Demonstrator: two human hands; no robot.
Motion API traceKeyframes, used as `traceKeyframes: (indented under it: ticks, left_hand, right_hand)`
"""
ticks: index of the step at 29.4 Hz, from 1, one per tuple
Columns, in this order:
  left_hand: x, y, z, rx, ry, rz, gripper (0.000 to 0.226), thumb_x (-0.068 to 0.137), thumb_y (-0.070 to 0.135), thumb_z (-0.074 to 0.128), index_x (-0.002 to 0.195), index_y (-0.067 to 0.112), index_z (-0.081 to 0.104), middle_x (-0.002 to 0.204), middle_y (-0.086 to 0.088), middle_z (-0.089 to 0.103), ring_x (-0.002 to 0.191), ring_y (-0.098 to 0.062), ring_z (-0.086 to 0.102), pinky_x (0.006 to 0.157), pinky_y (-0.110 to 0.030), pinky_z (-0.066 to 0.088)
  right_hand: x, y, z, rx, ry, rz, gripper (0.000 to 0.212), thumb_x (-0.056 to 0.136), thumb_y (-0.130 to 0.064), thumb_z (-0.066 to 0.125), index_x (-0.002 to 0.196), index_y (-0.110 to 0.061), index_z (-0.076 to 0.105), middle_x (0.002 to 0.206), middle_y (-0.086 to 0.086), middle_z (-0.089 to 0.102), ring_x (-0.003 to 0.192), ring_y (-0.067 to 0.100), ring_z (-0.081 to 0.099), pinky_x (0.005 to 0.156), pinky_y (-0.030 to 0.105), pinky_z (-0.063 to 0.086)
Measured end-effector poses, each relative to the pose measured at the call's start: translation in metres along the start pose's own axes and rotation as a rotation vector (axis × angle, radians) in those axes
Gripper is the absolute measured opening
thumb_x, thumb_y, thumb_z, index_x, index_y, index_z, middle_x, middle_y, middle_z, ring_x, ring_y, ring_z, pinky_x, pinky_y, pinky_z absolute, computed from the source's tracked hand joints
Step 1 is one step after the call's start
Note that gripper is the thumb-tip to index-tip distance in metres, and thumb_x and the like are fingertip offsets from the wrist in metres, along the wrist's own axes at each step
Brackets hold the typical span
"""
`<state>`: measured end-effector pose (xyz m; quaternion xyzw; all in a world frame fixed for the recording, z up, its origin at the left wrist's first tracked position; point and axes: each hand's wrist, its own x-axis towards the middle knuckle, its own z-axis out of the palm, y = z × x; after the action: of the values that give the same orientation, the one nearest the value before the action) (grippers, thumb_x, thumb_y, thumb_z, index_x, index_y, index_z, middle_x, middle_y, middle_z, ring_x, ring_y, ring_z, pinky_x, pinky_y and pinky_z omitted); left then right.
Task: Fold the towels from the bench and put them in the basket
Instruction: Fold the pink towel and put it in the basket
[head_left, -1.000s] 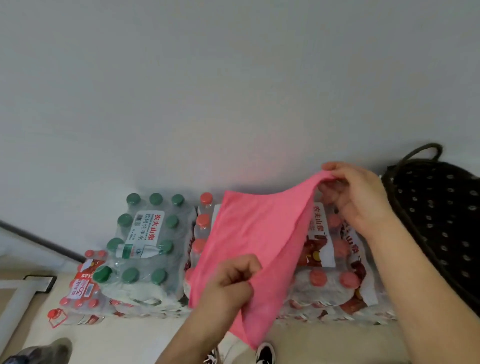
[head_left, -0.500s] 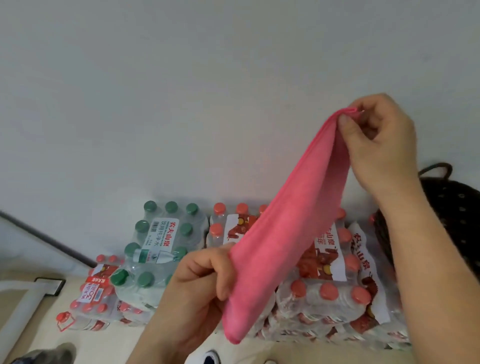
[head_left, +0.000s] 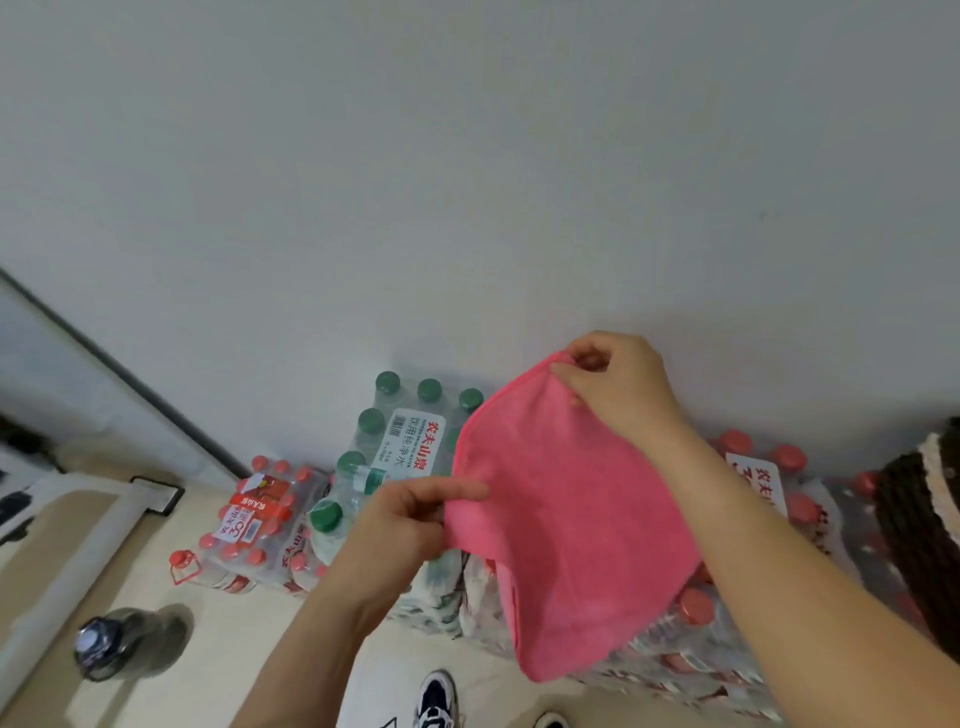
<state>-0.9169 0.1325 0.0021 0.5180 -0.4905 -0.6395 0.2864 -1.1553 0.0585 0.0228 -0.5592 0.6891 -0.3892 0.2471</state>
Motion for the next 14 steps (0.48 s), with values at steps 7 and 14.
traceKeyframes:
  ticks: [7, 14]
  left_hand:
    - [0.014, 0.034, 0.024, 0.227, 0.055, 0.314, 0.039, 0.08, -0.013, 0.059, 0.087, 0.022, 0.074, 0.078, 0.0, 0.074, 0.075, -0.018, 0.068, 0.079, -0.04, 0.055]
    - [0.026, 0.053, 0.044, 0.635, 0.127, 0.606, 0.009, 0.084, 0.039, 0.068, 0.089, 0.035, 0.074, 0.083, 0.017, 0.057, 0.077, 0.001, 0.053, 0.065, -0.011, 0.038]
  right_hand:
    - [-0.04, -0.012, -0.01, 0.242, -0.106, 0.088, 0.023, 0.077, -0.005, 0.073, 0.068, -0.027, 0.071, 0.07, -0.003, 0.072, 0.069, 0.022, 0.07, 0.078, 0.047, 0.058]
    - [-0.071, -0.024, -0.024, 0.382, -0.117, 0.067, 0.013, 0.08, -0.004, 0.073, 0.086, -0.014, 0.077, 0.08, -0.003, 0.076, 0.076, 0.007, 0.07, 0.077, 0.023, 0.056]
